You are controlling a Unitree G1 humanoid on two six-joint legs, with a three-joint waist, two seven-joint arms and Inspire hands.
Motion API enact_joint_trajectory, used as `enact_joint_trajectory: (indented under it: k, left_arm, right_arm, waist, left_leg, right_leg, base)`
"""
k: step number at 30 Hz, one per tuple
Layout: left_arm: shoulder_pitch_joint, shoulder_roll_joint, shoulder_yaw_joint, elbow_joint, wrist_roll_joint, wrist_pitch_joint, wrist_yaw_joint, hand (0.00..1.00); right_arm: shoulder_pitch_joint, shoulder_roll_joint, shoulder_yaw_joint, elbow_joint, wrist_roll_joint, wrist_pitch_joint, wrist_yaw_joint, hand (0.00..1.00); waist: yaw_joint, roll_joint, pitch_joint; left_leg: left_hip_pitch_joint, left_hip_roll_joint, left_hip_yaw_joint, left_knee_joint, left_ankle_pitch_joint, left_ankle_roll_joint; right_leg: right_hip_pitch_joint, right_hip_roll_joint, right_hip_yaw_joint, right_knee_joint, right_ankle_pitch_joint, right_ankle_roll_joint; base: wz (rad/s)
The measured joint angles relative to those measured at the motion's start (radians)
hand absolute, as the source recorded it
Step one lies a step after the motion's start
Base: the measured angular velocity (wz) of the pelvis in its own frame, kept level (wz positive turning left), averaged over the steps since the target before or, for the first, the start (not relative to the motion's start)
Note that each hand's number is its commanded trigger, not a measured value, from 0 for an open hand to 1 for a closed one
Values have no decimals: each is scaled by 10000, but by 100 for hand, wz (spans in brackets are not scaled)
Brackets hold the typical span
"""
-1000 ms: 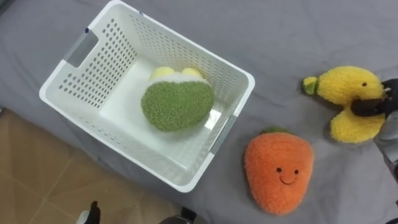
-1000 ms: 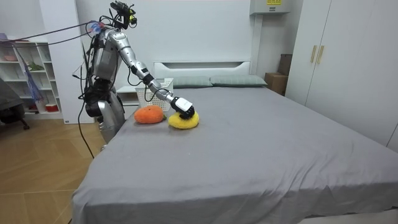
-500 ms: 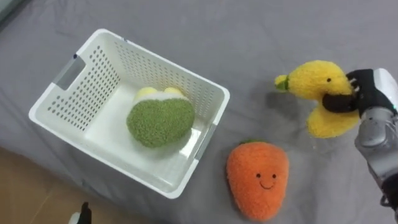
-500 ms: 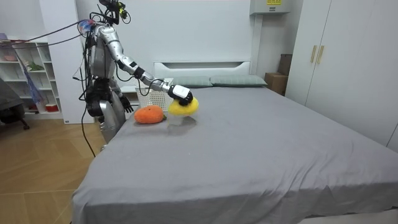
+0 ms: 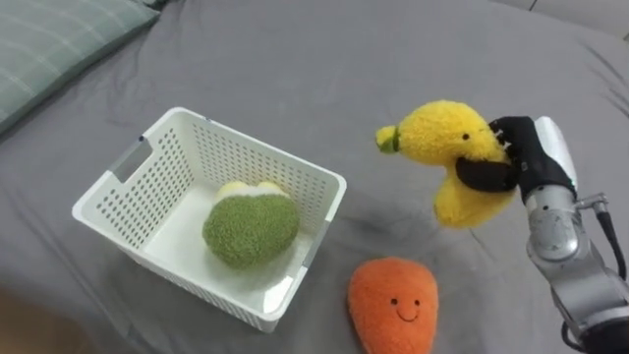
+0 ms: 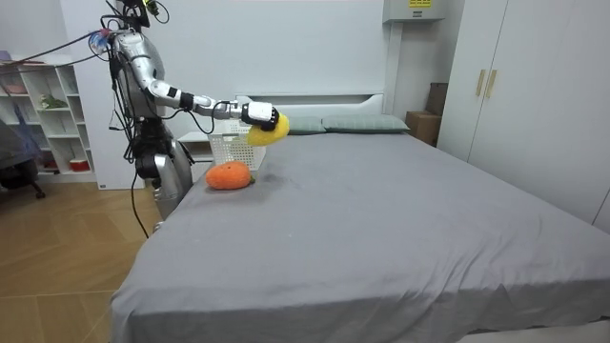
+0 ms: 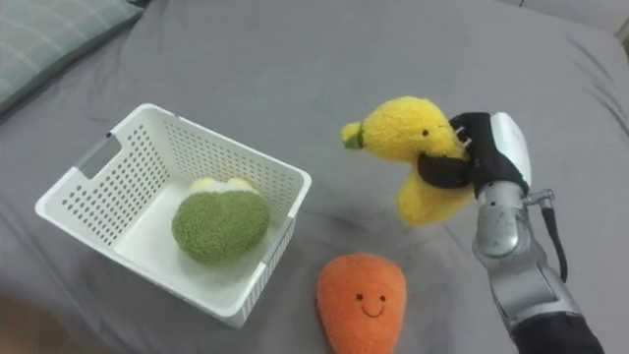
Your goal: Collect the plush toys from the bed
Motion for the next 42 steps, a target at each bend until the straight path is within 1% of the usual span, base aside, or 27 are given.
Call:
enact_joint_trajectory:
  k: [1, 3, 6, 10, 15, 17, 18, 19, 25, 28, 30, 33, 34, 38, 42]
  left_arm:
    - [-8, 0, 0, -82, 2, -2, 76, 0]
    - [-24, 0, 3, -123, 13, -4, 167, 0]
    - [-8, -25, 7, -173, 14, 6, 186, 0]
    - [-7, -97, 225, -200, 461, 67, 187, 0]
    - [-21, -105, 265, -194, 521, 85, 186, 0]
    - [-18, -107, 265, -117, 706, 93, 186, 0]
    - [-29, -110, 266, -67, 776, 139, 186, 0]
    - [-71, -120, 266, -67, 780, 225, 186, 0]
    - [-93, -184, 403, -73, 784, 290, 187, 0]
    - [-91, -302, 621, -92, 1000, 295, 200, 0]
    - [-150, -375, 664, -94, 997, 295, 206, 0]
    - [-172, -474, 647, -82, 994, 293, 217, 0]
    - [-161, -492, 648, -71, 998, 293, 218, 0]
    - [-182, -529, 647, -75, 995, 293, 217, 0]
    - [-210, -532, 661, -60, 1000, 297, 215, 0]
  right_arm:
    - [118, 61, -2, -148, 21, -8, 53, 100]
    - [332, 134, -2, -274, 70, -5, 131, 100]
    - [720, 140, -5, -649, 66, 2, 200, 100]
    - [1037, 187, -193, -1531, 72, 28, 353, 100]
    - [1011, 253, -236, -2096, 49, 39, 400, 100]
    - [1010, 264, -236, -2267, 18, 39, 401, 100]
    - [1001, 286, -238, -2328, 23, 39, 401, 100]
    - [980, 302, -236, -2392, 26, 39, 404, 100]
    - [917, 385, -238, -2965, 13, 47, 600, 100]
    - [917, 628, -238, -3655, -243, 131, 646, 100]
    - [915, 863, -237, -4155, -347, 131, 718, 100]
    - [730, 1155, -198, -4297, -331, 128, 797, 100]
    - [644, 1262, -179, -4298, -332, 128, 863, 100]
    - [500, 1314, -172, -4307, -328, 128, 1149, 100]
    - [301, 1339, 164, -4376, -424, 182, 1492, 100]
  waist:
    - [-9, -15, 38]
    - [-6, -39, 58]
    - [1, -46, 56]
    - [-8, -37, 51]
    - [10, -17, 39]
    - [26, 0, 57]
    - [36, 12, 53]
    - [59, 24, 69]
    - [120, 31, 69]
    - [187, 67, 65]
    - [296, 94, 47]
    - [362, 100, 35]
    - [457, 92, 30]
    - [603, 86, 30]
    - [812, 83, 33]
  left_leg:
    - [50, -5, 0, 3, -1, -1]
    - [77, -11, 2, 3, 1, -1]
    - [106, -19, 14, 1, 3, 2]
    - [158, -17, 21, -2, 4, 2]
    - [345, 2, -4, -155, 3, 1]
    - [477, -3, -12, -191, 3, 2]
    - [550, -2, -28, -230, -8, 4]
    - [641, 0, -36, -241, -31, 5]
    - [625, -3, -37, -184, -44, 1]
    - [626, -1, -27, -179, -44, 0]
    - [635, 1, -31, -168, -44, -1]
    - [658, -4, -34, -159, -43, 1]
    - [660, -4, -32, -157, -43, 1]
    - [644, -4, -28, -159, -46, 0]
    - [627, 4, -9, -162, -47, 0]
  right_leg:
    - [44, 3, 25, -7, -3, 5]
    - [91, 10, 41, -60, -4, 7]
    - [115, 20, 82, -128, -2, 21]
    - [133, 32, 83, -157, -4, 27]
    - [228, 102, 90, -131, -3, 26]
    - [355, 102, 79, -151, -3, 26]
    - [447, 103, 71, -148, -3, 26]
    - [508, 103, 69, -154, -4, 28]
    - [508, 102, 91, -143, -8, 34]
    - [508, 105, 93, -141, -8, 34]
    - [512, 104, 87, -141, -8, 33]
    - [553, 101, 70, -131, -8, 34]
    - [557, 100, 61, -131, -8, 33]
    - [538, 97, 56, -131, -7, 34]
    - [513, 83, 61, -133, -8, 34]
  base:
    - [0]
    - [0]
    - [0]
    - [-1]
    - [0]
    - [0]
    - [0]
    - [0]
    - [0]
    - [0]
    - [0]
    - [0]
    - [0]
    - [0]
    - [-1]
